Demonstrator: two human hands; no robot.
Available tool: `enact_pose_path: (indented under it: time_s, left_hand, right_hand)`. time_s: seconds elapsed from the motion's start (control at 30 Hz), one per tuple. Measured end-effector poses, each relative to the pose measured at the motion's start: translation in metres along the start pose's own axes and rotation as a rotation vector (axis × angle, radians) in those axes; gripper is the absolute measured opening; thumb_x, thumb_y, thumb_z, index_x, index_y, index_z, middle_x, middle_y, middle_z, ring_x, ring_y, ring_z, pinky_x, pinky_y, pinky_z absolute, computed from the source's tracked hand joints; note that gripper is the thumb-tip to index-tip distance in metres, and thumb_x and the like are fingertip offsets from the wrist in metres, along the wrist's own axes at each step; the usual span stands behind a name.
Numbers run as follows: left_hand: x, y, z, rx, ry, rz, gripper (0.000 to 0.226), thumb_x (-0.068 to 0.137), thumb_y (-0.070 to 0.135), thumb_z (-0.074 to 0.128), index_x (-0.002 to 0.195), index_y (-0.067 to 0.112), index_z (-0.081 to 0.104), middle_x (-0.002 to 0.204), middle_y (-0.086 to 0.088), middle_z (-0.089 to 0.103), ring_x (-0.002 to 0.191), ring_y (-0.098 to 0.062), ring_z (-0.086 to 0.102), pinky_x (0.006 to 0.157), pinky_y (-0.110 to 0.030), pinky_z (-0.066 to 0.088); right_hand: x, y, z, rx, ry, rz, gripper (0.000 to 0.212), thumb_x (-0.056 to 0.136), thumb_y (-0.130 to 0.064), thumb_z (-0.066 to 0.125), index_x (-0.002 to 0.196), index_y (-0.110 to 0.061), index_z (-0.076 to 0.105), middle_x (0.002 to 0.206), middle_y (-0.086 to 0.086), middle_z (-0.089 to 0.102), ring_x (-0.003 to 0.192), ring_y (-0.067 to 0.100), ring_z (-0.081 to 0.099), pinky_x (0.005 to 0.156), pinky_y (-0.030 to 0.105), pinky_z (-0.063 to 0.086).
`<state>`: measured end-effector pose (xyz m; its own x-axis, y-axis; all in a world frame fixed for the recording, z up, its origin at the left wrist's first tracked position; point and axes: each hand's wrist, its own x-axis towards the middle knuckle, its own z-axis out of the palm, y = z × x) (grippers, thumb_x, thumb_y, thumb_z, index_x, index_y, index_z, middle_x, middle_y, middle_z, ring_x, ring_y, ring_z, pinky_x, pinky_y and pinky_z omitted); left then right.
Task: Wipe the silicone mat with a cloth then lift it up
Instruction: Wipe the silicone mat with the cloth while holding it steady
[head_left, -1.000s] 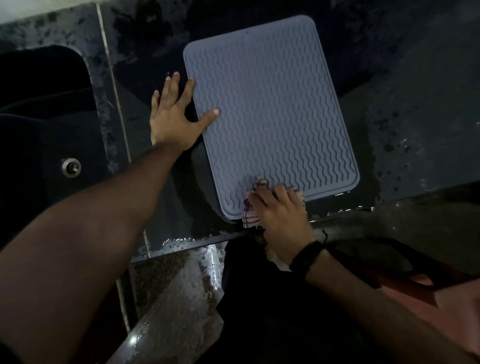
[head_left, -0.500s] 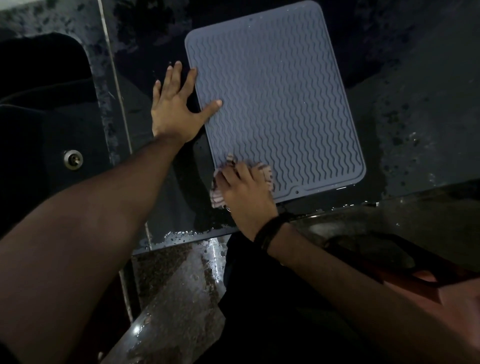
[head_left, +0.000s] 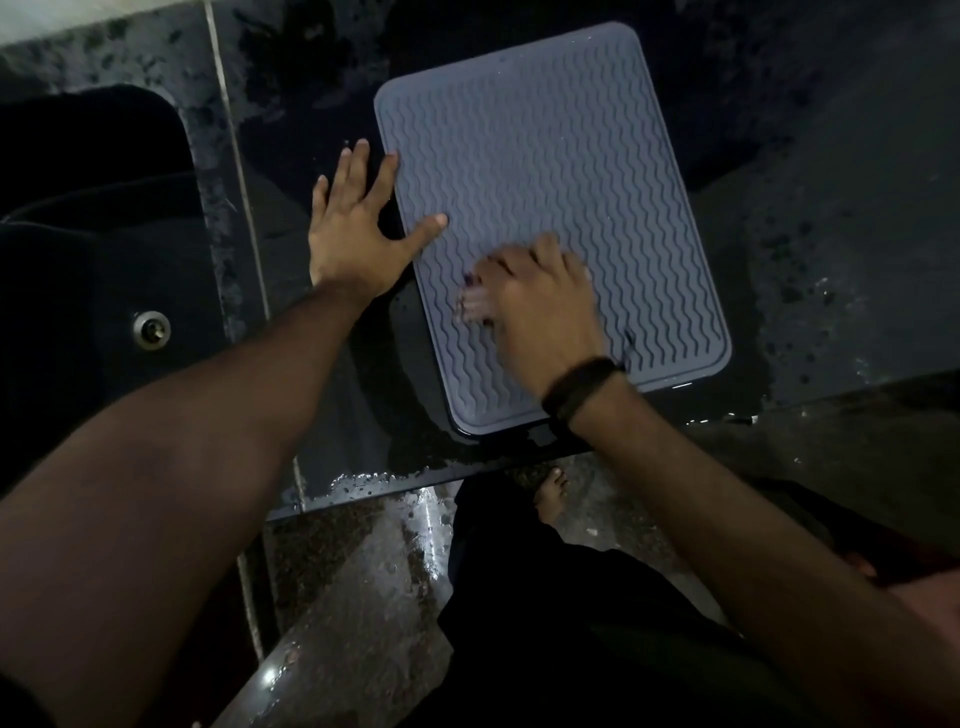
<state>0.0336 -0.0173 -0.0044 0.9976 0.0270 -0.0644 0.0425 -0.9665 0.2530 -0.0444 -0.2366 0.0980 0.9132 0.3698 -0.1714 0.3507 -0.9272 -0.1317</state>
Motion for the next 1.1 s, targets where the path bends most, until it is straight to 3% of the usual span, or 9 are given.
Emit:
enact_pose_path:
  time_s: [0.17,0.37,0.53,0.77,0.9,1.1]
  left_hand:
    - [0.0,0.0,0.002,0.012,0.005,-0.011,0.098,0.085,0.093,0.027,0.163,0.033,0.019,0.172,-0.002,0.009,0.158,-0.018,0.004,0.128,-0.043,0.001]
    - [0.001,0.0,0.001,-0.006,0.001,-0.011,0.097,0.085,0.093,0.029,0.162,0.035,0.02,0.172,-0.001,0.008,0.158,-0.017,0.003,0.128,-0.044,0.001]
    - [0.0,-0.001,0.0,-0.013,0.001,-0.005,0.097,0.086,0.092,0.029,0.162,0.034,0.021,0.172,-0.001,0.009,0.158,-0.018,0.004,0.128,-0.045,0.001]
    - [-0.001,0.001,-0.003,0.012,0.009,0.008,0.077,0.099,0.072,0.019,0.163,0.029,0.022,0.172,-0.005,0.011,0.158,-0.02,0.006,0.128,-0.046,0.005]
    - [-0.001,0.001,-0.002,0.027,0.012,0.011,0.074,0.1,0.066,0.019,0.164,0.03,0.02,0.172,-0.005,0.01,0.158,-0.021,0.006,0.128,-0.045,0.006]
    - [0.001,-0.002,0.002,0.006,0.021,-0.002,0.071,0.102,0.068,0.025,0.163,0.031,0.023,0.171,-0.005,0.012,0.158,-0.019,0.006,0.128,-0.044,0.004]
  right_hand:
    - [0.044,-0.003,0.018,-0.081,-0.069,-0.045,0.045,0.088,-0.019,0.055,0.132,-0.012,0.051,0.138,0.011,0.048,0.132,0.032,0.033,0.105,0.046,0.033]
    - [-0.014,0.006,0.024,-0.096,-0.098,-0.059,0.048,0.082,-0.019,0.062,0.129,-0.016,0.054,0.14,0.009,0.047,0.127,0.032,0.038,0.104,0.049,0.033]
    - [-0.034,0.014,0.013,-0.056,-0.18,-0.056,0.043,0.081,-0.021,0.059,0.124,-0.019,0.058,0.13,0.004,0.055,0.123,0.029,0.039,0.099,0.044,0.035]
    - [0.063,0.003,-0.011,-0.018,0.044,-0.019,0.041,0.086,-0.015,0.057,0.128,-0.014,0.055,0.129,0.008,0.055,0.125,0.031,0.039,0.1,0.044,0.035]
    - [0.109,-0.001,0.0,-0.049,-0.03,-0.014,0.047,0.085,-0.014,0.058,0.132,-0.013,0.051,0.137,0.009,0.049,0.133,0.033,0.032,0.106,0.046,0.032]
    - [0.061,0.008,0.02,-0.043,-0.025,-0.055,0.046,0.083,-0.012,0.059,0.129,-0.012,0.055,0.14,0.01,0.048,0.127,0.033,0.036,0.104,0.046,0.03]
